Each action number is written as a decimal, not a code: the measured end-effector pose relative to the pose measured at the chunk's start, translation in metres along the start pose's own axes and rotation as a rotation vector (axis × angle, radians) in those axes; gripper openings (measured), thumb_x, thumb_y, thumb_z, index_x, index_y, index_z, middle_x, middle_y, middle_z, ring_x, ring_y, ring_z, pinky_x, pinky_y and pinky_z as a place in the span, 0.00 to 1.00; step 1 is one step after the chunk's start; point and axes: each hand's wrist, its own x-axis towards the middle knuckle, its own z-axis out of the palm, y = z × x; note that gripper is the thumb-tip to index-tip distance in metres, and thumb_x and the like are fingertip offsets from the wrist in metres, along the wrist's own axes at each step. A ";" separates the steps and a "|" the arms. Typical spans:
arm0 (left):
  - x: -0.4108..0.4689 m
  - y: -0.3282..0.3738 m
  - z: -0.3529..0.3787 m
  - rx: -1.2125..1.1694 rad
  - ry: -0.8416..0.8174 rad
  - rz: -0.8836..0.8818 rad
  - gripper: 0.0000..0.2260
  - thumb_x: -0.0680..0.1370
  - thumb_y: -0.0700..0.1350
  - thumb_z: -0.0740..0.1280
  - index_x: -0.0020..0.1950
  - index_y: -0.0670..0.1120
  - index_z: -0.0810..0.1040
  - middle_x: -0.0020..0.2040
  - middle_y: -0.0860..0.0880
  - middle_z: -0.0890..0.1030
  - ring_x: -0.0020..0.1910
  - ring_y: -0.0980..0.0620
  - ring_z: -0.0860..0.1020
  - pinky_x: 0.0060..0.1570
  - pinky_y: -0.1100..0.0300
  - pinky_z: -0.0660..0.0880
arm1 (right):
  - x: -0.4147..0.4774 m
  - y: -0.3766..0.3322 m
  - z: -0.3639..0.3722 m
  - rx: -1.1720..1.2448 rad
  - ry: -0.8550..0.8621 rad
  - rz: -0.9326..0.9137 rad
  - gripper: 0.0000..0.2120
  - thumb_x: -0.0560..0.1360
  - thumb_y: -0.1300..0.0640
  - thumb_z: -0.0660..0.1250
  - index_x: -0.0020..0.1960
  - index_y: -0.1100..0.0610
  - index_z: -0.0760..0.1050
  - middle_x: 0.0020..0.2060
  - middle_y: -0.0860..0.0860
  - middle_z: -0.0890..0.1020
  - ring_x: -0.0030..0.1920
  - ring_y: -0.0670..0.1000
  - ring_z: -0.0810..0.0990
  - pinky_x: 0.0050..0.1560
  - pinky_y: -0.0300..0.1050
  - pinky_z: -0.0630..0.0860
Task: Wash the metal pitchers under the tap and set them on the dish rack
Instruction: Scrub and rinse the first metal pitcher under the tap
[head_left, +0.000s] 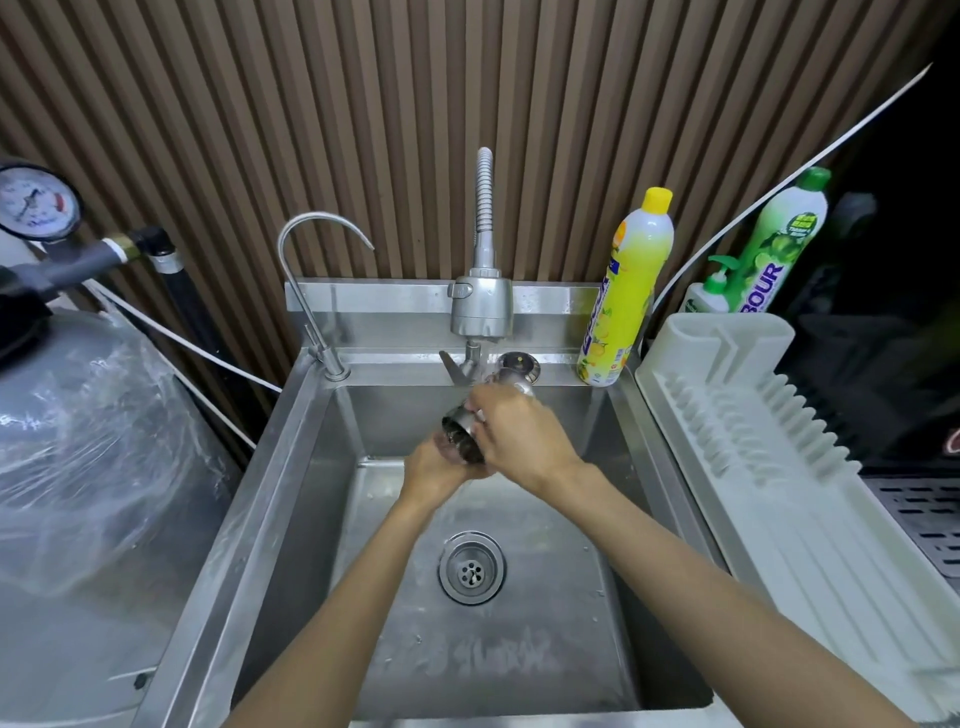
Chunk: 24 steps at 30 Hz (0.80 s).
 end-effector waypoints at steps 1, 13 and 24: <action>-0.001 -0.002 0.002 0.000 0.008 -0.010 0.17 0.63 0.44 0.75 0.48 0.46 0.76 0.47 0.44 0.81 0.51 0.45 0.79 0.47 0.55 0.72 | -0.001 -0.004 0.003 -0.030 0.000 -0.029 0.11 0.73 0.64 0.61 0.55 0.63 0.72 0.53 0.60 0.78 0.54 0.61 0.75 0.42 0.49 0.70; -0.025 -0.025 0.009 -0.094 -0.083 -0.032 0.22 0.65 0.50 0.61 0.58 0.46 0.72 0.48 0.49 0.77 0.50 0.50 0.77 0.54 0.56 0.76 | -0.035 -0.010 0.028 -0.067 0.248 -0.395 0.09 0.66 0.65 0.58 0.42 0.60 0.75 0.43 0.54 0.81 0.53 0.55 0.79 0.59 0.52 0.77; -0.030 0.006 0.015 -0.420 -0.068 0.064 0.22 0.70 0.33 0.71 0.59 0.44 0.68 0.54 0.44 0.79 0.49 0.50 0.78 0.46 0.63 0.76 | -0.043 0.012 0.005 0.268 0.417 -0.200 0.04 0.72 0.64 0.64 0.46 0.61 0.76 0.46 0.52 0.80 0.55 0.50 0.76 0.56 0.44 0.74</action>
